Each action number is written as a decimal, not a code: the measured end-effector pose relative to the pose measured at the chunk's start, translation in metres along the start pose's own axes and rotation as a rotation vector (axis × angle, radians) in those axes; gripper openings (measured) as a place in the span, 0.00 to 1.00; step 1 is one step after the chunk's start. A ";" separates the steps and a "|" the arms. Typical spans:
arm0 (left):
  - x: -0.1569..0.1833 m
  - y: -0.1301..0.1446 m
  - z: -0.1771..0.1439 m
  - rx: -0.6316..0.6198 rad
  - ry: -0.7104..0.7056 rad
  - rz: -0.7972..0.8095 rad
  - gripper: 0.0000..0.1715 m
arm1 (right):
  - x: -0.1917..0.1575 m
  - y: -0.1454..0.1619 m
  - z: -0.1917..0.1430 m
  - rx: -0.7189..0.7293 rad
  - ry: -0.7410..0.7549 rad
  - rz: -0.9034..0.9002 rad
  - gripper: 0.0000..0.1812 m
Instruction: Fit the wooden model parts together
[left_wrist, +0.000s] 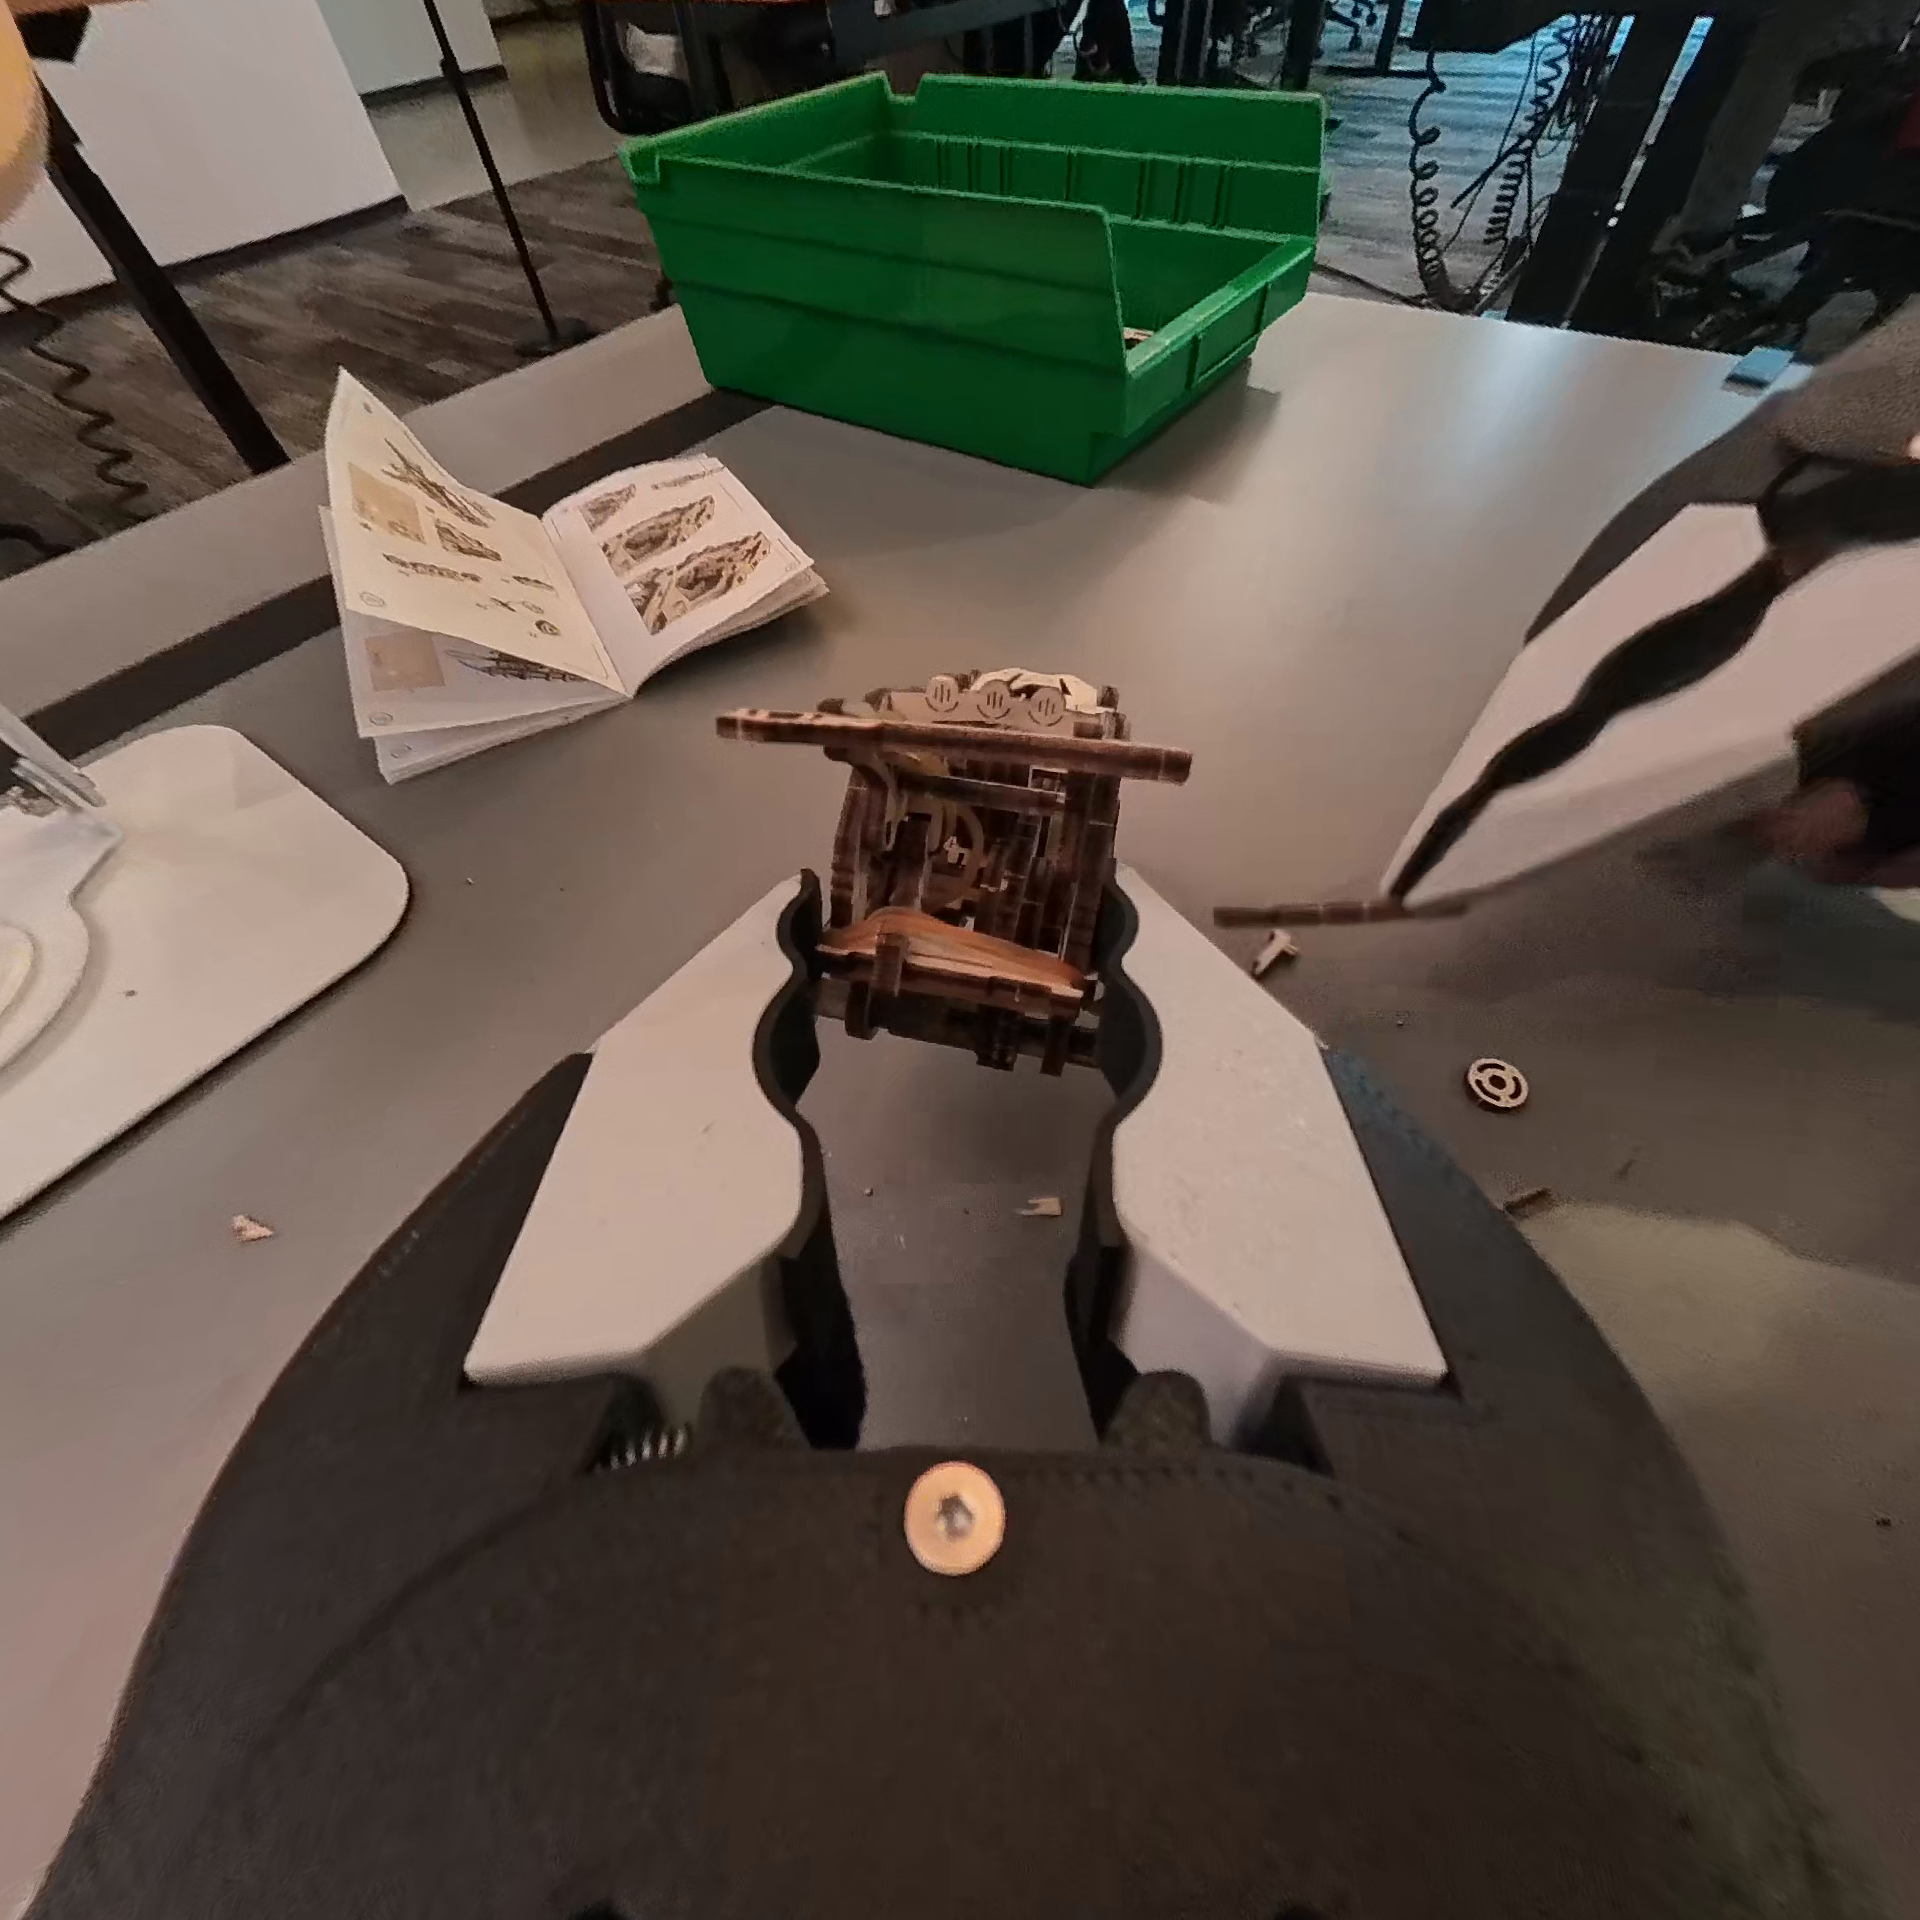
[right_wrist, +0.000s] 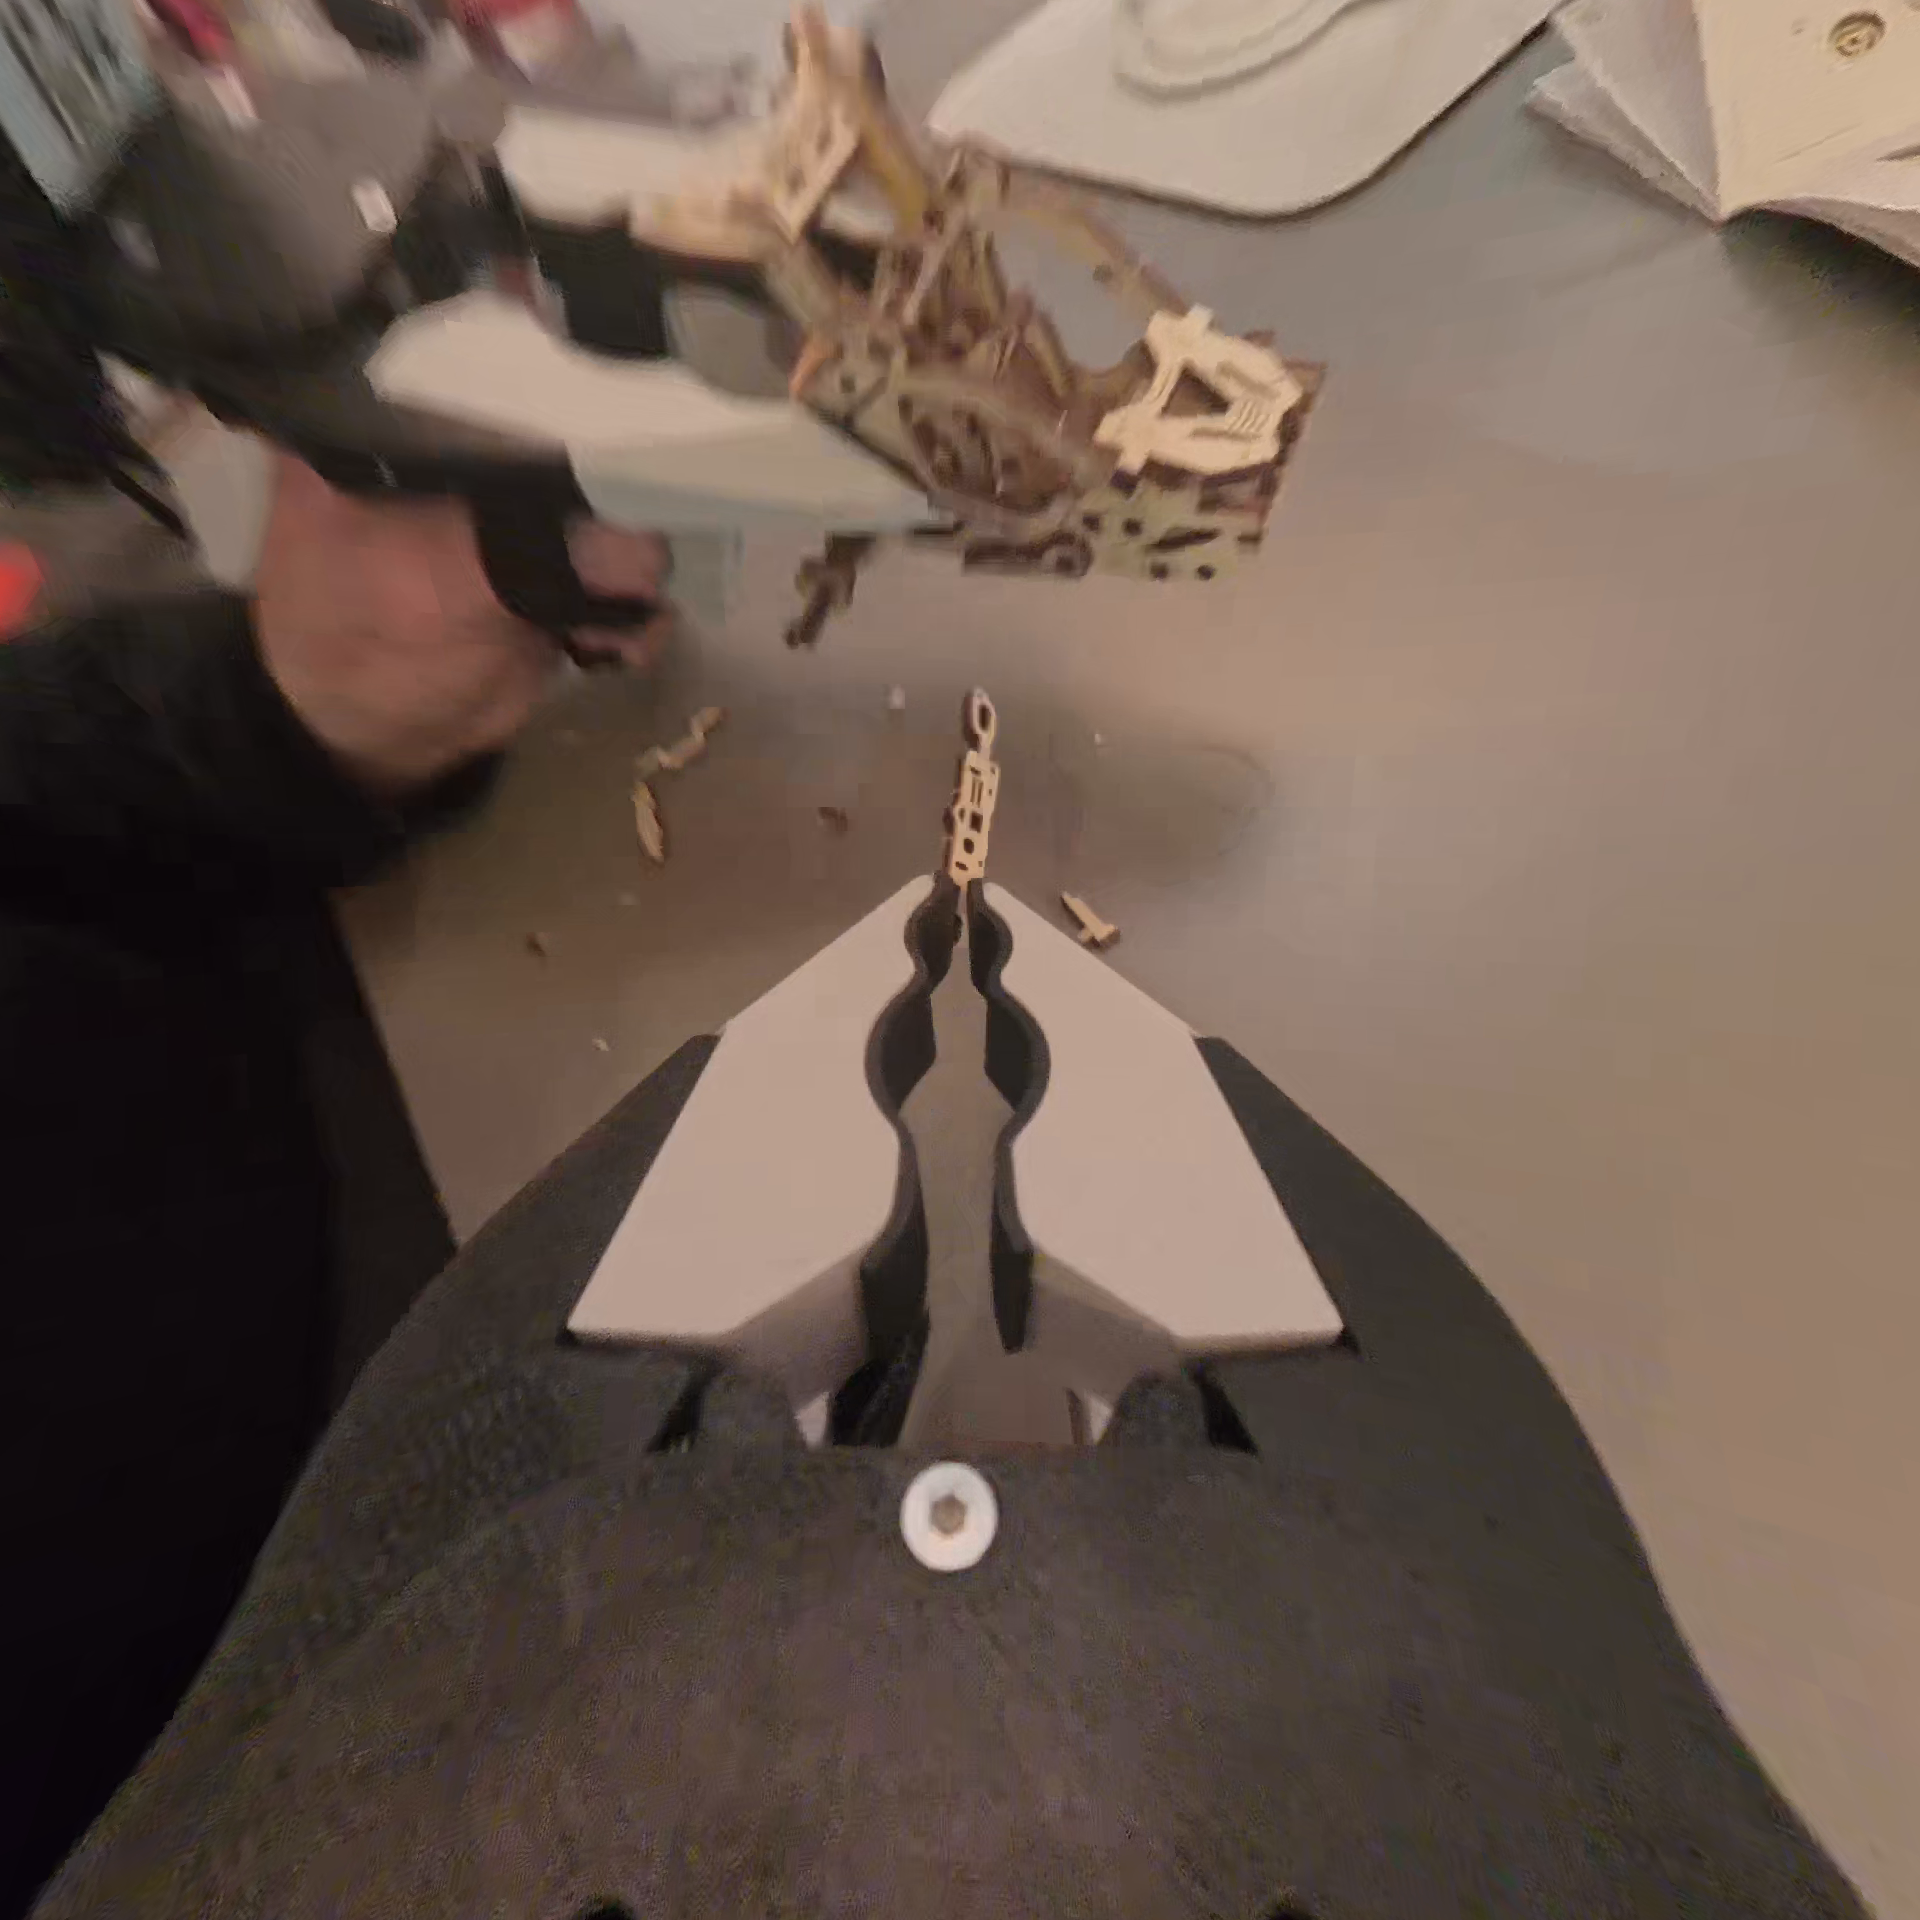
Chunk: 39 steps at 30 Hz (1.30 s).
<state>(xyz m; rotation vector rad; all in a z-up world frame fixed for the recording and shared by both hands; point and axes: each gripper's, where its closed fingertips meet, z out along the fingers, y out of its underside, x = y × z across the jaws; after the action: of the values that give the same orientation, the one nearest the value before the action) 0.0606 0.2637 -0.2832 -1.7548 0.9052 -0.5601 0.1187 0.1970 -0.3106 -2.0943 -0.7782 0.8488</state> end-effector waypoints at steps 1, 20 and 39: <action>0.000 -0.002 -0.001 0.004 -0.008 0.020 0.29 | 0.001 -0.009 -0.004 0.043 -0.022 0.056 0.00; -0.019 -0.008 -0.013 0.031 -0.059 0.070 0.29 | -0.055 0.013 0.021 -0.175 -0.129 -0.234 0.12; -0.032 -0.003 -0.031 0.059 -0.082 0.045 0.29 | -0.054 0.023 0.049 -0.243 -0.205 -0.288 0.02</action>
<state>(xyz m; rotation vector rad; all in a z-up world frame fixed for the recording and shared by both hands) 0.0200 0.2718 -0.2676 -1.6882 0.8606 -0.4780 0.0553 0.1638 -0.3369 -2.0519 -1.3147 0.8509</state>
